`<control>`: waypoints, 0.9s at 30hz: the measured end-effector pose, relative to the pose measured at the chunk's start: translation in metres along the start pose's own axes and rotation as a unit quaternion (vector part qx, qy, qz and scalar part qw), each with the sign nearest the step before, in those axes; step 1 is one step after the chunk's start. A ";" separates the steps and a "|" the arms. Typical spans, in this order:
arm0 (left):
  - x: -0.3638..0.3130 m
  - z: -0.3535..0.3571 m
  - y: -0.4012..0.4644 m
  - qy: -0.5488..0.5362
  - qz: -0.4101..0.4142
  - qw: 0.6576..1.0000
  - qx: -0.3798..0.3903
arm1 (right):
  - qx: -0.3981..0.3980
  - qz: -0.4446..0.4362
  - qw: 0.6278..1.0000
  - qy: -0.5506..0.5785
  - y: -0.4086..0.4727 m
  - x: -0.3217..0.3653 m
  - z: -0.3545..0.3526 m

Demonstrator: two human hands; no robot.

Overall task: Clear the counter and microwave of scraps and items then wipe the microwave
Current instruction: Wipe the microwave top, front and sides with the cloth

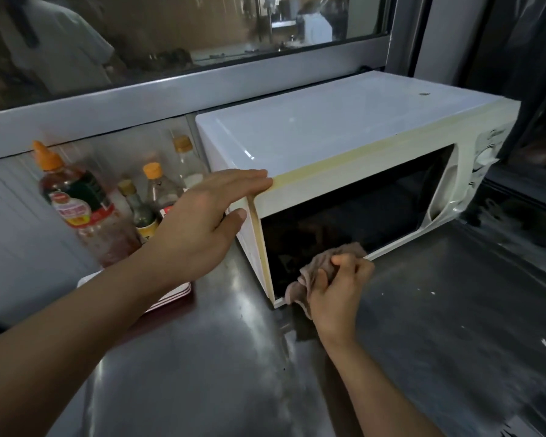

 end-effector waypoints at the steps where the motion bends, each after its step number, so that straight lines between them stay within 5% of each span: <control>1: -0.001 -0.001 -0.001 0.004 0.001 1.000 0.006 | 0.004 0.001 1.000 0.001 0.005 0.009 -0.003; 7: 0.006 -0.004 -0.004 0.013 -0.003 1.000 0.024 | -0.054 -0.078 0.993 0.071 0.038 0.082 -0.013; 12: 0.011 -0.002 -0.005 -0.039 -0.005 0.999 0.022 | -0.084 -0.136 0.985 0.064 0.016 0.064 0.008; 19: 0.014 -0.003 -0.005 -0.057 -0.001 0.998 0.030 | 0.001 -0.062 0.998 0.031 -0.030 0.012 0.021; 27: 0.015 -0.011 -0.001 -0.060 0.004 0.997 0.055 | -0.061 -0.096 0.989 0.091 0.003 0.095 0.009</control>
Point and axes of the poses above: each hand's wrist, its own y-axis towards the middle knuckle, its own z-axis out of the palm, x = y × z, the point moved 1 cm from there along y, towards the middle knuckle, and after that the axes turned 6 degrees about -z, right-handed, at the moved point
